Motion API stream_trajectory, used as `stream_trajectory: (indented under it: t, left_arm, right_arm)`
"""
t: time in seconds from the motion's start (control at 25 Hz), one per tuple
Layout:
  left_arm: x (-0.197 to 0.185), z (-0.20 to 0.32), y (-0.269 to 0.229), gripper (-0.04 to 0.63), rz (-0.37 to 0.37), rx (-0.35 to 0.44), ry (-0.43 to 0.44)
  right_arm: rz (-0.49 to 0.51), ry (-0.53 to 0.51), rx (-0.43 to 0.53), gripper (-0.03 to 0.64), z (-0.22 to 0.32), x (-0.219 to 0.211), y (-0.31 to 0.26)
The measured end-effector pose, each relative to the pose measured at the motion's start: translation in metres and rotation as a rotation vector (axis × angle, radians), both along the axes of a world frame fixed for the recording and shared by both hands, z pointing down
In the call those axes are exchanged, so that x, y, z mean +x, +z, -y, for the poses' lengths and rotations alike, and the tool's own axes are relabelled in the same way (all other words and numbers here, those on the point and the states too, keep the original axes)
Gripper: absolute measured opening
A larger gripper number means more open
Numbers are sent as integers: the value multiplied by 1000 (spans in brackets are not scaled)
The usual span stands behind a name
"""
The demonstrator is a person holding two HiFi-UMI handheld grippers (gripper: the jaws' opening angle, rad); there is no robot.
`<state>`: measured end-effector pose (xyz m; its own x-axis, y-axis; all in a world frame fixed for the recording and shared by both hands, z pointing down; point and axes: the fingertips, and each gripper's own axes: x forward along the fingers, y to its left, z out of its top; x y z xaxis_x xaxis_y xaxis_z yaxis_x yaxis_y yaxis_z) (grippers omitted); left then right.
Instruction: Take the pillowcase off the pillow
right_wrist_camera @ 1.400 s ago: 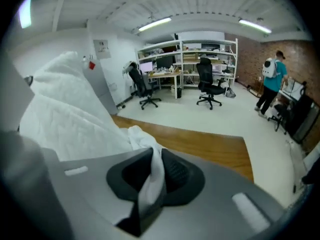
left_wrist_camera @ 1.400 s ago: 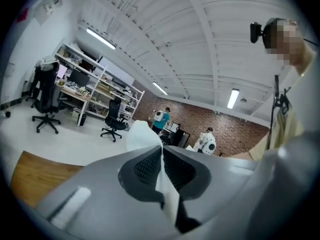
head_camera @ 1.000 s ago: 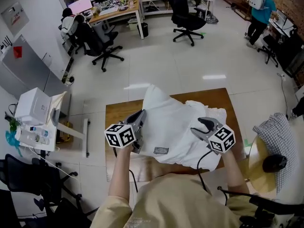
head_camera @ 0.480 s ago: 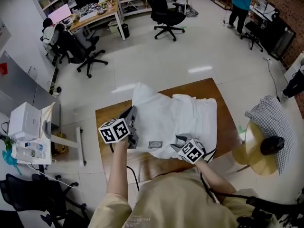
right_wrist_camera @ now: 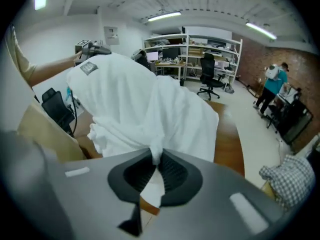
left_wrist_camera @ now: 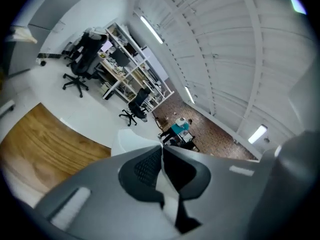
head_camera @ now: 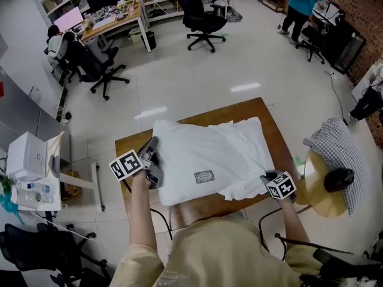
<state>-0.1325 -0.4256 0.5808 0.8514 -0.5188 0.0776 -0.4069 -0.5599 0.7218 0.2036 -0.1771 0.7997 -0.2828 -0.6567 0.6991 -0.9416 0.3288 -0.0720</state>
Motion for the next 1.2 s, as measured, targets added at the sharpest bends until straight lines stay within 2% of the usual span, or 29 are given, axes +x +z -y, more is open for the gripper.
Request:
stream_trajectory:
  t: [0.04,0.12,0.16,0.24,0.28,0.36,0.56,0.64,0.76,0.84,0.96,1.12,1.2]
  left_arm:
    - [5,-8,-3,6,41,47,32]
    - [18,-24,-7,6,172,144,80]
    - [25,-32,-10,6,253,194,96]
    - [37,-44,-16,8,406,294,117]
    - [41,-49,-18,8,458,335,122]
    - [46,-61,-18,8,505,385,124]
    - [52,-70,-11,8,545,410,103]
    - [45,-70,-2,8,576,407,88]
    - [42,-85,6,8,571,397,60]
    - [53,-98,8,8,567,398,53]
    - [76,-112,7,8,549,418,72]
    - [105,-138,-5,7,432,445,121]
    - [117,-146,-5,8,439,456,101]
  right_arm:
    - [15,-4,0,18,0,-1,-3]
    - [52,-43,22,29,2,-12,-20]
    - [76,-64,44,62,4,-19,-34]
    - [126,-107,102,198,7,-30,-70]
    - [143,-131,132,243,9,-34,-88]
    - [161,-182,173,259,11,-42,-116]
    - [167,-374,178,278,1,-47,-173]
    - [209,-354,213,275,4,-30,-201]
    - [253,-261,293,253,30,1,-218]
    - [296,-214,309,253,59,10,-203]
    - [330,-192,256,252,124,6,-157]
    - [257,-193,151,250,205,3,-80]
    - [185,-212,60,244,225,11,-31]
